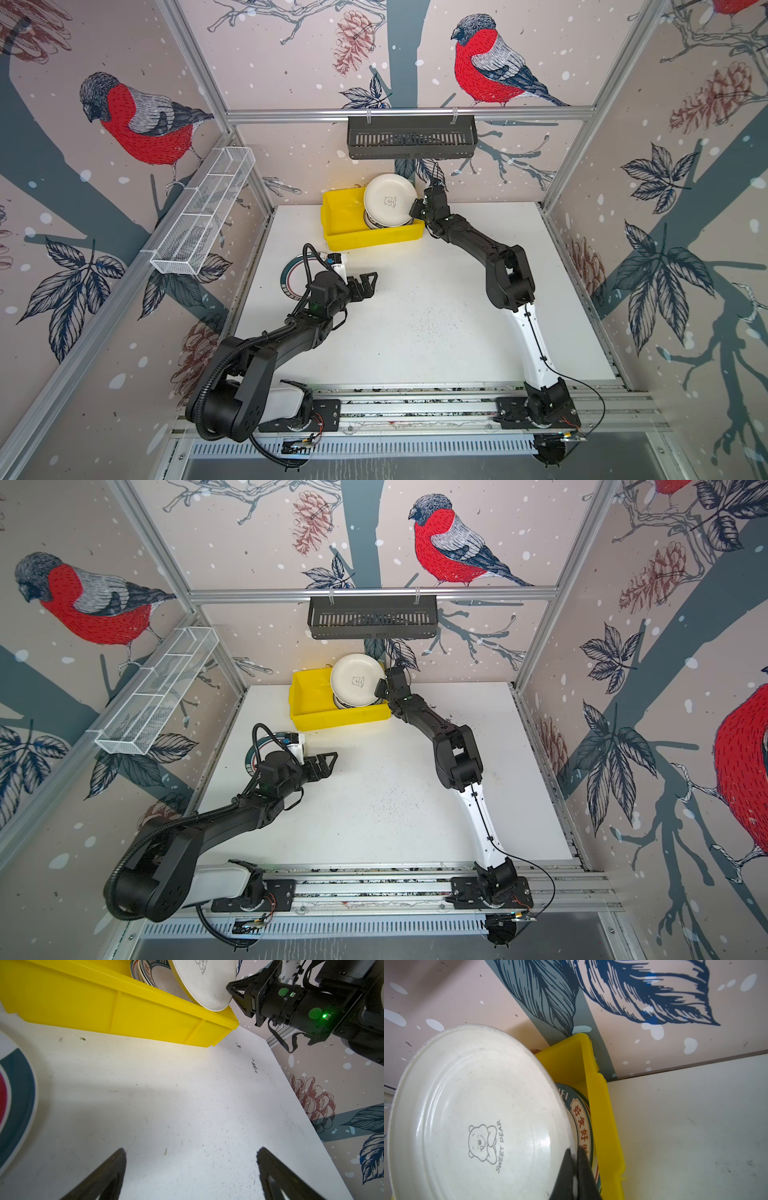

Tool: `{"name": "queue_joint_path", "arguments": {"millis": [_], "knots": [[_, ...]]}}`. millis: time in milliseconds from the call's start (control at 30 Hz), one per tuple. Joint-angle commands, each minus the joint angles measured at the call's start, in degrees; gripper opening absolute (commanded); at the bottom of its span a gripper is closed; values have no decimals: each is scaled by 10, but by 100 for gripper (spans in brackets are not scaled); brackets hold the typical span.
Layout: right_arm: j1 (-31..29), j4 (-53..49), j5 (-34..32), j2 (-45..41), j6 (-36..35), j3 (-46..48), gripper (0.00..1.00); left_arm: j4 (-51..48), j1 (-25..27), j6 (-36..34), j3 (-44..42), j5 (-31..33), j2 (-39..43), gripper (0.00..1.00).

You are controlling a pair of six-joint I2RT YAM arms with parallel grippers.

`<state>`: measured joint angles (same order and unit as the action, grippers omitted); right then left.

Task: Place the plates into the plastic bin on the countertop
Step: 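Lower the bear-print plate into the bin and open the right gripper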

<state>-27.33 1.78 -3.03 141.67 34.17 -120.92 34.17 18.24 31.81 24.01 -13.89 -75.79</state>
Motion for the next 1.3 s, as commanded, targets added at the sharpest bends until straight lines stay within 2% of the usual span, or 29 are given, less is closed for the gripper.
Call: {"name": "queue_joint_path", "arguments": {"millis": [0,567,767,933,1133,1267], "knots": [[-1,9,-3,3,-3,-5,0,25,0,6,5,-7,-5,97],[1,-1,-7,38,17,-31,0,12,0,3,9,2,-6,97],[4,-4,4,42,23,-35,3,8,0,1,10,8,-8,97],[4,-2,5,44,24,-35,13,4,0,0,12,8,-9,97],[4,0,13,44,23,-36,30,3,0,-1,12,11,-8,97],[5,-3,15,41,22,-36,33,0,0,-1,13,11,-9,97]]}}
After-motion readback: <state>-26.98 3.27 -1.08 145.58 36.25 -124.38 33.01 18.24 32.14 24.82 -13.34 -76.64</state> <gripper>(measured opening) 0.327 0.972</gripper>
